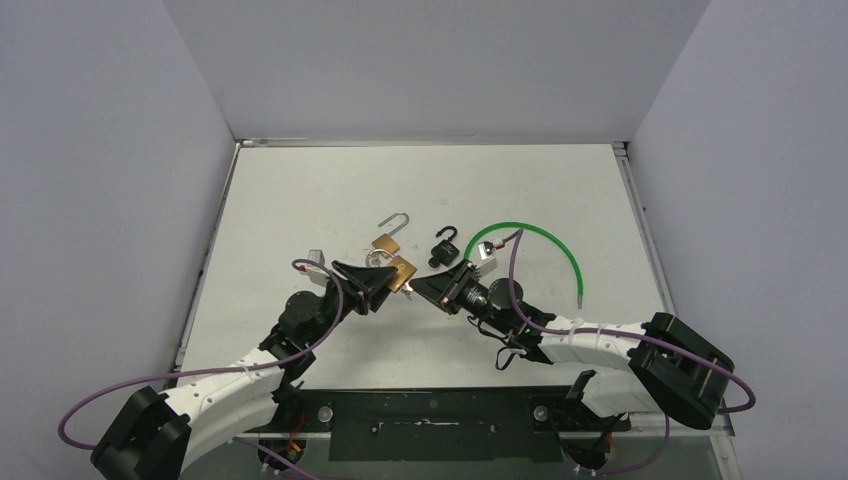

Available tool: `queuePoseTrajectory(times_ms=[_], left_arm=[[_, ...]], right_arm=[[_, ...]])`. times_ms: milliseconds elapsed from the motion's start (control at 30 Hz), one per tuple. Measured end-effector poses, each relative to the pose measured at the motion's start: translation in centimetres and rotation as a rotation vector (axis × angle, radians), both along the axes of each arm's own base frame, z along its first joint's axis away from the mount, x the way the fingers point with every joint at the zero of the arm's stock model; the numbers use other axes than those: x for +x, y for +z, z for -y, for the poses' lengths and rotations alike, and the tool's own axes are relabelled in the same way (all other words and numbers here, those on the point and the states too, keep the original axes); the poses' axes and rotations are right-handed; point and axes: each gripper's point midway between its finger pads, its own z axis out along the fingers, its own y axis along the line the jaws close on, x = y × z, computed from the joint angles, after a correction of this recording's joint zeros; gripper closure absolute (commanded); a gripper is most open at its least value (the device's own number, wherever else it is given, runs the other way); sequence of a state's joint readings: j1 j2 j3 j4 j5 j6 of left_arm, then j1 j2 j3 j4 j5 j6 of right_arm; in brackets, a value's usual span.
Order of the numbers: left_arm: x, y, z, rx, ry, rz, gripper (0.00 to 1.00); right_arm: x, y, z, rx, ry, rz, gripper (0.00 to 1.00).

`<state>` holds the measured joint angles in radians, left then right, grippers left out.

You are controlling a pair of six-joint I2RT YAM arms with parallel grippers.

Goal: Unlock with the key

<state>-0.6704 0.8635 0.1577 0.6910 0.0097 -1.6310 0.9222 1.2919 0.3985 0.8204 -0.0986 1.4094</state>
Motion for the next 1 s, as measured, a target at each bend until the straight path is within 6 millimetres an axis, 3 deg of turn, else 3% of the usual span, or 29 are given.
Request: queuePoseTrajectory(times_ms=[67, 133, 200, 233, 367, 467, 600, 733, 1000], left_arm=[[0.0, 0.1, 0.0, 0.003, 0.002, 0.007, 0.81], [0.0, 0.1, 0.0, 0.010, 0.004, 0.018, 0.98], [0.1, 0.2, 0.0, 0.016, 0.004, 0.030, 1.00], [0.1, 0.3, 0.0, 0.022, 0.004, 0.038, 1.00], [0.1, 0.4, 0.0, 0.057, 0.005, 0.078, 1.00], [0.2, 0.3, -0.1, 0.100, 0.012, 0.114, 1.00], [0.1, 1.1, -0.5, 0.140, 0.025, 0.190, 1.00], [-0.1, 2.9, -0.5, 0.163, 0.028, 0.278, 1.00], [-1.5, 6.3, 0.2, 0.141, -0.035, 0.439, 1.00]], right_arm=[[-0.1, 0.4, -0.1, 0.015, 0.005, 0.007, 1.00], [-0.1, 0.7, -0.1, 0.025, 0.009, 0.015, 1.00], [-0.2, 0.9, -0.2, 0.029, 0.012, 0.021, 1.00], [-0.2, 0.9, -0.2, 0.028, 0.013, 0.023, 0.96], [-0.3, 0.9, -0.2, 0.019, 0.022, 0.040, 0.51], [-0.7, 1.6, 0.1, 0.026, 0.034, 0.076, 0.42], [-1.6, 3.1, 1.3, 0.043, 0.034, 0.155, 0.42], [-2.5, 4.6, 2.0, 0.055, 0.043, 0.249, 0.48], [-3.3, 5.3, 2.0, 0.031, 0.077, 0.366, 0.52]])
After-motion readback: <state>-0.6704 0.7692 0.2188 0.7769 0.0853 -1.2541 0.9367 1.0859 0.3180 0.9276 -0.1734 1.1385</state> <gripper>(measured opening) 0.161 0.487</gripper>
